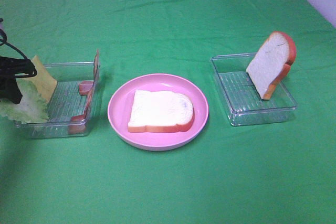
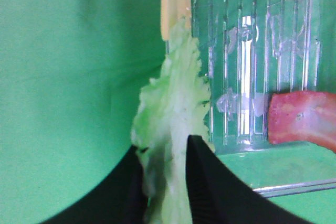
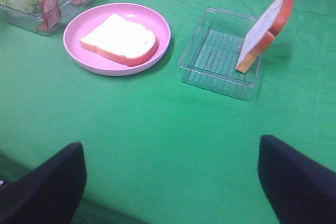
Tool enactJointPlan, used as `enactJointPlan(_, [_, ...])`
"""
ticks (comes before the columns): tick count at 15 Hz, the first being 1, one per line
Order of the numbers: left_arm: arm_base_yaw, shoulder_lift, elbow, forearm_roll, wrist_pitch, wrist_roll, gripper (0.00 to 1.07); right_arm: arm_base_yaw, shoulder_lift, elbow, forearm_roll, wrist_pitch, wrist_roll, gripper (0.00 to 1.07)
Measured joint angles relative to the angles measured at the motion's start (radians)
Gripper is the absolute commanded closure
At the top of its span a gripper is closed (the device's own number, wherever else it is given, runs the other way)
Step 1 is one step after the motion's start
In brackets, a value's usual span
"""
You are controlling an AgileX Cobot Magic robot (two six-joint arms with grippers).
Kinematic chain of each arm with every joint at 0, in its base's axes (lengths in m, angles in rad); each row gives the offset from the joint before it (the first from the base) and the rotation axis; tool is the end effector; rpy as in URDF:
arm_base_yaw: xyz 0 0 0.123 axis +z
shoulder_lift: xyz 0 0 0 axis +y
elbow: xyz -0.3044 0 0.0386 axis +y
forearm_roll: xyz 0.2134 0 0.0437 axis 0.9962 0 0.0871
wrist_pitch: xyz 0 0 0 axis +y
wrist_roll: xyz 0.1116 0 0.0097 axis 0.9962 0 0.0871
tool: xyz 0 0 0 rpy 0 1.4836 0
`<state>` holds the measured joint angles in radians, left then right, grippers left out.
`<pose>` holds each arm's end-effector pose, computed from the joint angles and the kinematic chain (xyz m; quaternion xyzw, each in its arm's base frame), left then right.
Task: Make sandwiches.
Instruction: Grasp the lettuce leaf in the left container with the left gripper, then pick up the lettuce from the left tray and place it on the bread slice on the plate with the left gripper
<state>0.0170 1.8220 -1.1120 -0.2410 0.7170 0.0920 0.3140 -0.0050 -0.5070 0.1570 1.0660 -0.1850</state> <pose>0.3305 -0.0120 0.1950 -0.0439 0.9885 -0.0825 0.1191 -0.0434 0.0020 0.2533 -0.2132 0.8217 0.1119 0.5166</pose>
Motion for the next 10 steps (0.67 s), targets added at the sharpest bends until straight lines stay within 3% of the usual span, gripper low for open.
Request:
enactJointPlan(2, [0.000,0.000,0.000,0.000,0.000,0.000,1.06,0.000,0.000,0.000,0.000,0.000,0.000,0.22])
enactJointPlan(6, [0.000,0.000,0.000,-0.006,0.001,0.000,1.07,0.000,0.000,0.000,0.000,0.000,0.000,0.22])
enactJointPlan(10, [0.000,-0.026,-0.037,-0.142,0.050,0.041,1.07,0.000,0.000,0.000,0.000,0.000,0.000,0.22])
